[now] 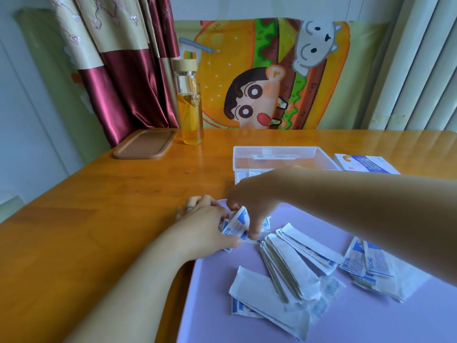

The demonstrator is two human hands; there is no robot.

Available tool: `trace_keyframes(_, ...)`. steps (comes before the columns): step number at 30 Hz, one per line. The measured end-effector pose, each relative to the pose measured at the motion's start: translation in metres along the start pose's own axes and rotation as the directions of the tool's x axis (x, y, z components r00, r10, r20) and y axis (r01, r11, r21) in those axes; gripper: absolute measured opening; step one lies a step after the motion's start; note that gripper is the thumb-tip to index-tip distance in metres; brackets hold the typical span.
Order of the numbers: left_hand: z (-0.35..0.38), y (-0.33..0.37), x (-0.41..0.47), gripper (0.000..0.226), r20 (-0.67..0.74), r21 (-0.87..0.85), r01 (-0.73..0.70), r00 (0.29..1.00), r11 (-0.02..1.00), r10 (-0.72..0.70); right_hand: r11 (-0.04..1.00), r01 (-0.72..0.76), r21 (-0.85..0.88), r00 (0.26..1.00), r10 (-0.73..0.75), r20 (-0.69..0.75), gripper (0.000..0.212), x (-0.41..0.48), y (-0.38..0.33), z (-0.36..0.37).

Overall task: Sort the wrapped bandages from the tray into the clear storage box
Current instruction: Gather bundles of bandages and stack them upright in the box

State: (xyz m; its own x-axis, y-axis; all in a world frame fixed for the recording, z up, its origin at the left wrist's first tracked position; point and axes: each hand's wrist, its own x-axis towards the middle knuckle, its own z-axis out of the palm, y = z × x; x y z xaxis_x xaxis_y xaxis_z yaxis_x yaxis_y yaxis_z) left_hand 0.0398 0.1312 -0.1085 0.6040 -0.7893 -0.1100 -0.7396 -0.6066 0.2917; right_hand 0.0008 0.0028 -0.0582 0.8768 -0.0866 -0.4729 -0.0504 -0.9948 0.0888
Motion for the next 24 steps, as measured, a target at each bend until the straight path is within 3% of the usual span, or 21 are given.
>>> trace_keyframes(3, 0.001, 0.004, 0.004, 0.019, -0.133, 0.033, -0.054, 0.989, 0.998, 0.058, 0.995, 0.047, -0.085, 0.975, -0.065, -0.211, 0.044, -0.022, 0.005, 0.009)
trace_keyframes(8, 0.002, 0.007, 0.006, 0.017, -0.366, -0.106, -0.144, 0.926, 0.984, 0.096, 0.987, 0.07, 0.148, 0.879, 0.009, -0.477, 0.023, -0.028, 0.02, 0.031)
trace_keyframes(14, 0.006, 0.01, 0.006, 0.005, -0.335, -0.11, -0.184, 0.932, 0.977, 0.138, 0.922, 0.092, 0.376, 0.872, 0.108, -0.478, 0.028, -0.034, 0.033, 0.05)
trace_keyframes(16, 0.009, 0.009, 0.008, 0.027, -0.302, -0.168, -0.189, 0.944, 0.967, 0.132, 0.903, 0.109, 0.415, 0.865, 0.12, -0.487, 0.03, -0.033, 0.035, 0.053)
trace_keyframes(19, 0.014, 0.008, 0.012, 0.042, -0.306, -0.223, -0.241, 0.937, 0.945, 0.167, 0.906, 0.131, 0.403, 0.831, 0.12, -0.542, 0.032, -0.031, 0.034, 0.055)
trace_keyframes(24, 0.017, 0.003, 0.015, 0.035, -0.3, -0.169, -0.244, 0.936, 0.955, 0.186, 0.947, 0.068, 0.314, 0.806, 0.133, -0.576, 0.034, -0.034, 0.03, 0.057)
